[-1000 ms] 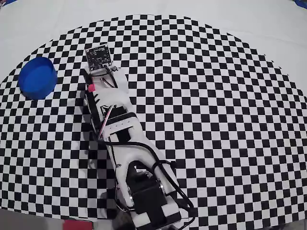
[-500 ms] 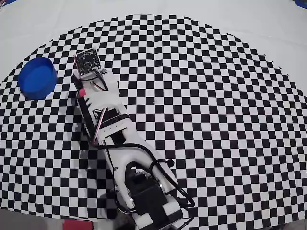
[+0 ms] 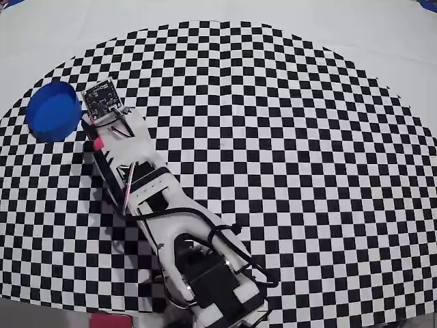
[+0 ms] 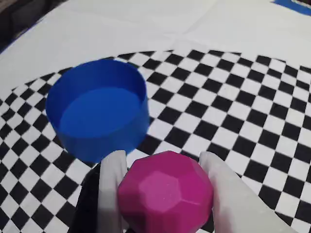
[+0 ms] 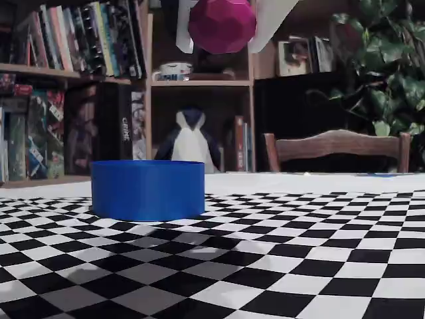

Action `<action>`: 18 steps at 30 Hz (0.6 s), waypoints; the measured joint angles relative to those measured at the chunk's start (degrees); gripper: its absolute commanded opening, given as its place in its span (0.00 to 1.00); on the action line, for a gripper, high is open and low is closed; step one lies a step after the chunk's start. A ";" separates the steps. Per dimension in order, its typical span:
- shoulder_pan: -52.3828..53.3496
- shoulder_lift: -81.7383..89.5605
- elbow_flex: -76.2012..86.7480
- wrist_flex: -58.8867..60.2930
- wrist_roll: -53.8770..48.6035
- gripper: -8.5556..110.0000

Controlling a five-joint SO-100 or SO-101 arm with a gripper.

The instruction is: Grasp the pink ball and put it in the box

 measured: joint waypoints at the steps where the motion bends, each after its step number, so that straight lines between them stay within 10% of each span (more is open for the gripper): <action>1: -0.70 0.00 0.00 0.00 0.00 0.07; 18: -5.01 0.00 0.00 -0.18 0.00 0.07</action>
